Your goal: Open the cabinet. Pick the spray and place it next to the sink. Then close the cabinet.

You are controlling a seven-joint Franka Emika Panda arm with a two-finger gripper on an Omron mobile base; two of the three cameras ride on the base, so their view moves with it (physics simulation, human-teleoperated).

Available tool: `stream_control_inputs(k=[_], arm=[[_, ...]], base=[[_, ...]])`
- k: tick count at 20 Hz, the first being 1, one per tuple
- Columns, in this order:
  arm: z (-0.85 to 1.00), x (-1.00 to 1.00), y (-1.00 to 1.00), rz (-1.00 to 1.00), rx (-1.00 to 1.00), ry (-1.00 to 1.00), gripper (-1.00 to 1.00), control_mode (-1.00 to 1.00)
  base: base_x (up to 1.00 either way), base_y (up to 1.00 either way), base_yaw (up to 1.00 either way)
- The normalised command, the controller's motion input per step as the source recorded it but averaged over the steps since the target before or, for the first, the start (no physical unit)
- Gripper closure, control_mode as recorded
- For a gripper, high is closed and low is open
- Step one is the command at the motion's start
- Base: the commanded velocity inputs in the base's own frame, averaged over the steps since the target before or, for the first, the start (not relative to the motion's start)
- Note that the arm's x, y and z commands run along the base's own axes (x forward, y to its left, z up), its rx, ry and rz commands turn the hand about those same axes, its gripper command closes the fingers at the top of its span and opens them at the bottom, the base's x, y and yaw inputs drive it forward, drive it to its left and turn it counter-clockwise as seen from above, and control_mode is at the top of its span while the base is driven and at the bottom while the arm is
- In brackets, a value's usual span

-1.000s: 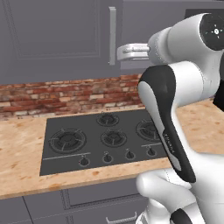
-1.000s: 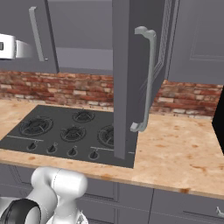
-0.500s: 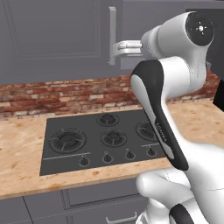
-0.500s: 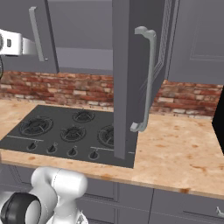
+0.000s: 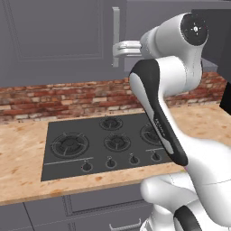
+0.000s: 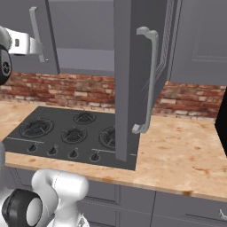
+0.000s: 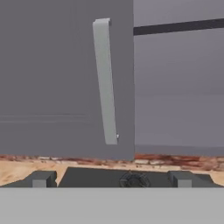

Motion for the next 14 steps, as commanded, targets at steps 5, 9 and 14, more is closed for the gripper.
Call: stream_control_inputs(k=[5,9,14], arm=[[-0.10,0.20,0.14,0.00,0.00,0.01,-1.00,-1.00],[-0.28,0.17,0.17,0.00,0.00,0.00,-1.00,-1.00],[-0.19,0.22,0.09,0.00,0.00,0.00,-1.00,-1.00]], base=[[0.00,0.00,0.00],[0.00,0.00,0.00],[0.00,0.00,0.00]])
